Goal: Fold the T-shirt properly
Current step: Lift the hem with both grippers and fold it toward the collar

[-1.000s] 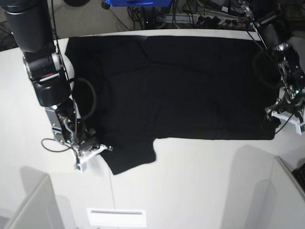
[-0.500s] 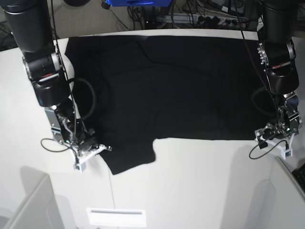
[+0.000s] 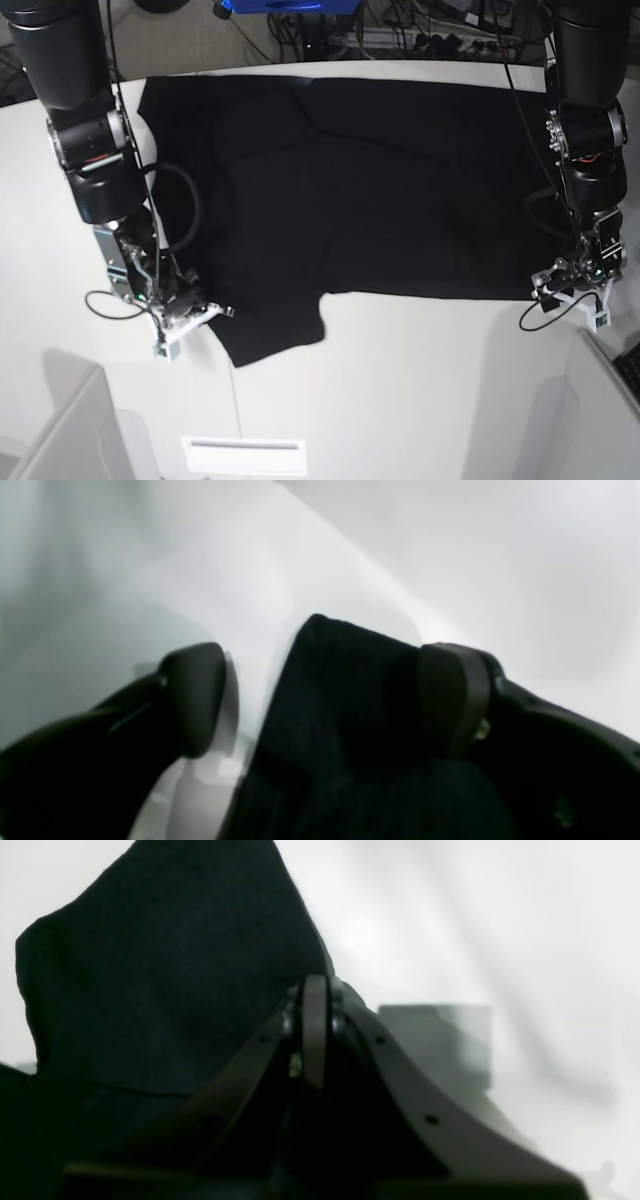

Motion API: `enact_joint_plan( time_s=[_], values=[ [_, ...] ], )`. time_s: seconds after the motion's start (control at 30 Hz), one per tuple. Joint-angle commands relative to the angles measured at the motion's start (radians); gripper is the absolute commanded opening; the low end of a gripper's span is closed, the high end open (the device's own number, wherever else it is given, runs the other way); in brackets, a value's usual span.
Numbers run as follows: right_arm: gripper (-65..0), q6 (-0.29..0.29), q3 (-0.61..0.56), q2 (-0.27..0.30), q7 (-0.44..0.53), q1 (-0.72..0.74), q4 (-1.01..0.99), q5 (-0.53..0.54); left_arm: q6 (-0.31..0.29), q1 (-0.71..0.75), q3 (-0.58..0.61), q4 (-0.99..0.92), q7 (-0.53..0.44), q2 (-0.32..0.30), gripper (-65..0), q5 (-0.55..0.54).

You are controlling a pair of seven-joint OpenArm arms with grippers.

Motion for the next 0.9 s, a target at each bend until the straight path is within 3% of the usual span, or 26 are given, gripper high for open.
enact_joint_plan(
  time_s=[0.0,0.17,0.33,0.57,0.87],
  values=[
    [-65.0,-0.01,0.003,0.01,-0.019,0.02,0.003,-0.008,0.002,-0.001,-0.002,0.004,0.031,-0.013,-16.9,0.001],
    [-65.0,-0.01,0.003,0.011,-0.016,0.02,0.003,-0.008,0.002,0.011,-0.009,0.01,0.031,-0.011,-43.4,0.0],
    [-65.0,-0.01,0.003,0.017,-0.011,-0.001,0.031,-0.008,0.002,0.103,-0.002,0.179,0.031,-0.011,-64.5,0.0],
    [-65.0,-0.015,0.096,0.063,-0.019,-0.103,0.264,-0.008,0.002,0.218,-0.012,0.349,0.035,-0.01,-65.0,-0.002],
    [-65.0,-0.015,0.232,0.065,-0.102,-0.219,0.451,-0.01,0.002,0.344,-0.014,0.556,0.049,-0.01,-65.0,-0.002]
  ],
)
